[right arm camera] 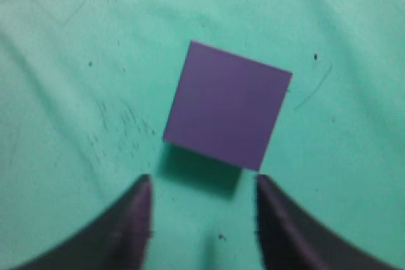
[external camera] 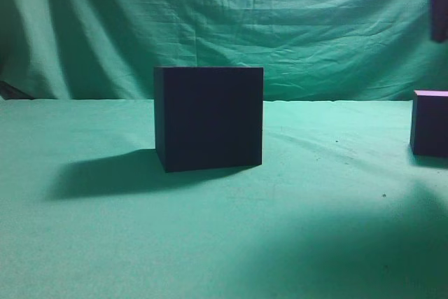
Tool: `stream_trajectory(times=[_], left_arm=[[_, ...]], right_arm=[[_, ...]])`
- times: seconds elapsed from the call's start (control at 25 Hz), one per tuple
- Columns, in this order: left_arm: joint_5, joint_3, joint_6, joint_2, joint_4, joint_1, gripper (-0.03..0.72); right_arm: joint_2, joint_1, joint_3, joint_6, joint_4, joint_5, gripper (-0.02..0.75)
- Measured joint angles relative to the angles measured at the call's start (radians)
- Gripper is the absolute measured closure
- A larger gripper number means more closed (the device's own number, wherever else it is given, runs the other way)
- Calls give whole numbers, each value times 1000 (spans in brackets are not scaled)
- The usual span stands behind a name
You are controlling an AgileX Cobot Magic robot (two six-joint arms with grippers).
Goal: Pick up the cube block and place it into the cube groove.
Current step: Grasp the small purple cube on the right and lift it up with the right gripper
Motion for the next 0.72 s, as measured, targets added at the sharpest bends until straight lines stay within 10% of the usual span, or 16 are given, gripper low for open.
stream_trajectory(times=[0.24,0.72], left_arm=[[0,0,0,0,0,0,688],[0,0,0,0,0,0,688]], right_arm=[[83,0,-10,110,-30,-90,122],[220,-41,-12,207,-71,-178,174]])
